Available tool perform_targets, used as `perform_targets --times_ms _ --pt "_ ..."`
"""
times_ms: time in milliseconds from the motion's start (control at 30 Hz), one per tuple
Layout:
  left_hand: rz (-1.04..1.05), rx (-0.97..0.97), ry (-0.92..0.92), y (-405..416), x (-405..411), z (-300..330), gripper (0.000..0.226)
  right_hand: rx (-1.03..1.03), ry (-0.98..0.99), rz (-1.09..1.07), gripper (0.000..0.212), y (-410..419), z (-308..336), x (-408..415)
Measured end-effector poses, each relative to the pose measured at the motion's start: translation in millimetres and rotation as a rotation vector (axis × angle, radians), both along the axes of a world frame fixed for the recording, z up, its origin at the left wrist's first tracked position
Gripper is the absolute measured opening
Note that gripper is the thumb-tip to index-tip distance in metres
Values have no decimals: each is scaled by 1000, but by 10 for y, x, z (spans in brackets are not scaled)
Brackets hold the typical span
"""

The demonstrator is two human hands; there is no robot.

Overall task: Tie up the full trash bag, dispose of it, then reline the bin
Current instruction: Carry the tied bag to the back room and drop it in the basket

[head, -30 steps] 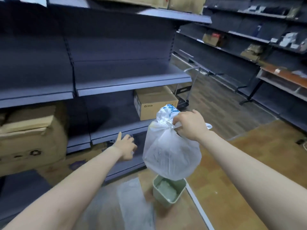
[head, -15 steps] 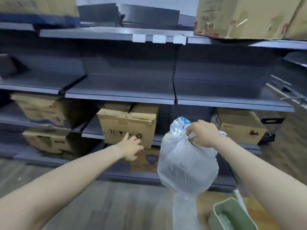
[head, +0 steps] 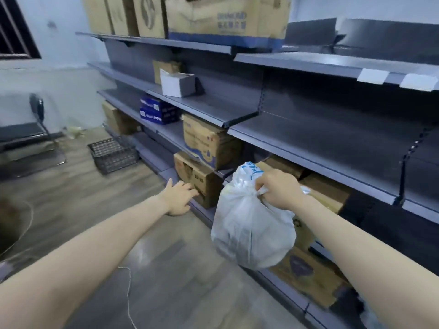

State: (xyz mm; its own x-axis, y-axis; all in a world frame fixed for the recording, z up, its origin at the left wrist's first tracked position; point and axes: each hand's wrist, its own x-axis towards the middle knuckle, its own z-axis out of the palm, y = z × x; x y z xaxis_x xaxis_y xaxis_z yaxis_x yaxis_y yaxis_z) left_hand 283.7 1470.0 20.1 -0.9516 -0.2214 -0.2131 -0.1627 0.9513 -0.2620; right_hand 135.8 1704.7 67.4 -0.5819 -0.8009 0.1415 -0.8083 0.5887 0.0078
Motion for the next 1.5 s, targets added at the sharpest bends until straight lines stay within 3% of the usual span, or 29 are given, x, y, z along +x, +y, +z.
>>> perform_targets --times_ms 267,633,800,1200,1500 --pt "335 18 76 -901 554 -130 60 21 100 242 22 -1453 -70 -71" --pt "662 85 134 -2349 662 -19 56 38 25 418 23 -3387 -99 -281" --pt "731 116 117 -2885 448 -141 55 -13 44 474 31 -4121 -157 -439" --pt "861 155 179 -4242 -43 -220 51 18 20 652 25 -5978 -177 -876" --pt "839 89 119 -5609 41 -228 47 57 -8 616 23 -7284 -306 -991"
